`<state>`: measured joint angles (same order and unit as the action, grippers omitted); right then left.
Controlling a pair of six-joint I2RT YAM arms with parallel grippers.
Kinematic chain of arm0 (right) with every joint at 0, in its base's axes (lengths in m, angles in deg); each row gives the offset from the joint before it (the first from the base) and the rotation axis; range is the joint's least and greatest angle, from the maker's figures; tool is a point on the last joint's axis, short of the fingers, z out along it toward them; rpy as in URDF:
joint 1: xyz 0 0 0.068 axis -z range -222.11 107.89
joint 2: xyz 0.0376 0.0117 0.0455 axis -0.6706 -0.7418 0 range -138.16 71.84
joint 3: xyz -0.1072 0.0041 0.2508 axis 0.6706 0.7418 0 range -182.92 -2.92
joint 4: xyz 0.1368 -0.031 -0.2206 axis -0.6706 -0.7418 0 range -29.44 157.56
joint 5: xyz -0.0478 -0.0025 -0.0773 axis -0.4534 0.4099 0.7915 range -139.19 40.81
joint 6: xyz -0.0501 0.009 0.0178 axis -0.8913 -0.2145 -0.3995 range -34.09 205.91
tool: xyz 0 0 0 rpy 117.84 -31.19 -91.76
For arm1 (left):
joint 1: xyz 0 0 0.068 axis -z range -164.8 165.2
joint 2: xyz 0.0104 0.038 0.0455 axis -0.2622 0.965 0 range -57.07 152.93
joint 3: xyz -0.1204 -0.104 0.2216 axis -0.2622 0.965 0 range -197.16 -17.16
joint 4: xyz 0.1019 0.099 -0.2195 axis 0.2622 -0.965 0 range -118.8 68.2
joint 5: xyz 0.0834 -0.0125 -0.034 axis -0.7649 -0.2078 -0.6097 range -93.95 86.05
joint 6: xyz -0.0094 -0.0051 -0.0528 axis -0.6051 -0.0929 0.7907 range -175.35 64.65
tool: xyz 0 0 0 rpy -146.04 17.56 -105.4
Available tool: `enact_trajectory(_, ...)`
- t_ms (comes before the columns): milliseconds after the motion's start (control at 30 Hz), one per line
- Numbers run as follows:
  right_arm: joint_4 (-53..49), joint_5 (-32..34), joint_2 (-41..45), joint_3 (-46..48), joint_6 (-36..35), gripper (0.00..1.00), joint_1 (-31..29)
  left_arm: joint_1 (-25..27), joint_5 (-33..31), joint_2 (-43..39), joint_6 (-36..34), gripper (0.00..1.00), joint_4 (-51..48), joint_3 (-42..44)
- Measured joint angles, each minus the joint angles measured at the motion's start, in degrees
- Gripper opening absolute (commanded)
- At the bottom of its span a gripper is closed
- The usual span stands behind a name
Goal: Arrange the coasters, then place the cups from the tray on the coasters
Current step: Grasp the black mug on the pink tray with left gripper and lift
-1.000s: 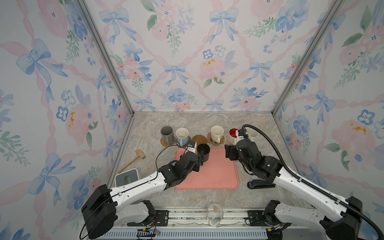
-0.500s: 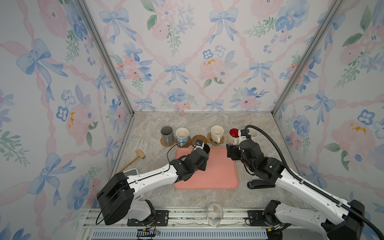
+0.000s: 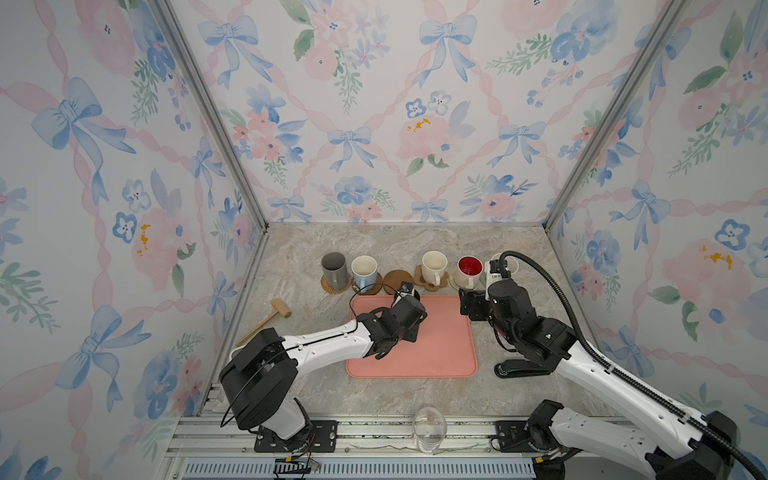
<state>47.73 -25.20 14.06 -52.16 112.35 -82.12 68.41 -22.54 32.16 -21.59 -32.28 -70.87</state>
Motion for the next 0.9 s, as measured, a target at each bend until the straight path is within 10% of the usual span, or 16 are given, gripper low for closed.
enact_trajectory(900,0.42,-1.27,-2.25,0.00,0.00,0.84,0.70,-3.54,-0.39,8.17,1.49,0.23,-2.10,-4.87)
